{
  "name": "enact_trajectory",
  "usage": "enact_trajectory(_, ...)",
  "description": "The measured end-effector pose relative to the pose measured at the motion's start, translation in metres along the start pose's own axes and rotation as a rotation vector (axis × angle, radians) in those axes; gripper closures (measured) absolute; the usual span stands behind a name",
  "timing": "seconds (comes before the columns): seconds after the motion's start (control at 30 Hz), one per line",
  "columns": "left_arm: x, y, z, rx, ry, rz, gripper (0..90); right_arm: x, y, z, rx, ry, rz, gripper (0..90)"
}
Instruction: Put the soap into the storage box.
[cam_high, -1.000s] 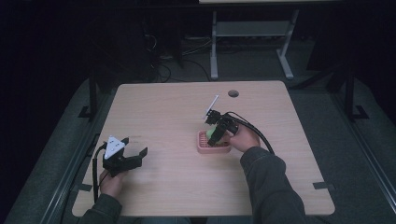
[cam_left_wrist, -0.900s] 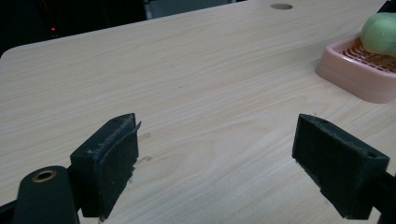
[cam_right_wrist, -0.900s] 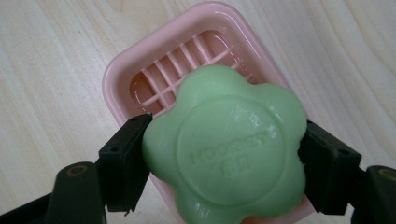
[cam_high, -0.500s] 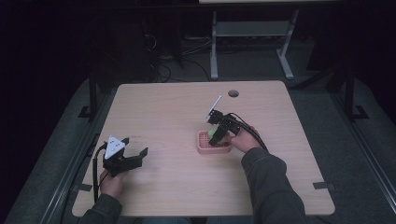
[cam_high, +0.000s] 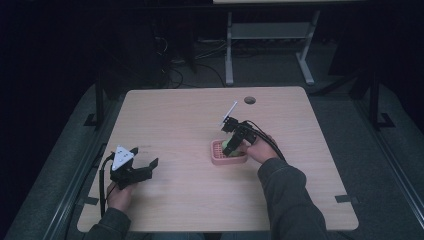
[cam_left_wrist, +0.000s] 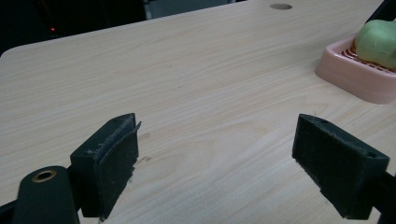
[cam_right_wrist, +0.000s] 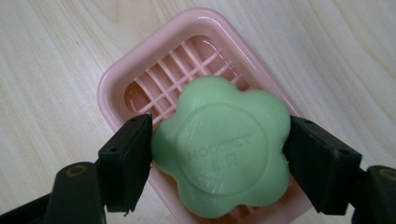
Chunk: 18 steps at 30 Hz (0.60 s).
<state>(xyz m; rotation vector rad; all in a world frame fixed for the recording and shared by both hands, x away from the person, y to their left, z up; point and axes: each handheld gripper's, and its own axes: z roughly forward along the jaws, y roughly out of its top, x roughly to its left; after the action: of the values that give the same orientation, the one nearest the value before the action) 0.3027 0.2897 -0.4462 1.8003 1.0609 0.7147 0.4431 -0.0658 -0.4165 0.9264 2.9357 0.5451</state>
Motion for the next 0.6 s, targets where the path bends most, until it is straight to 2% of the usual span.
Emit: enact_trajectory(0.6, 0.0, 0.0, 0.001, 0.005, -0.002, 0.008, 14.3, 0.0, -0.005, -0.016, -0.057, 0.013, 0.018, 25.8)
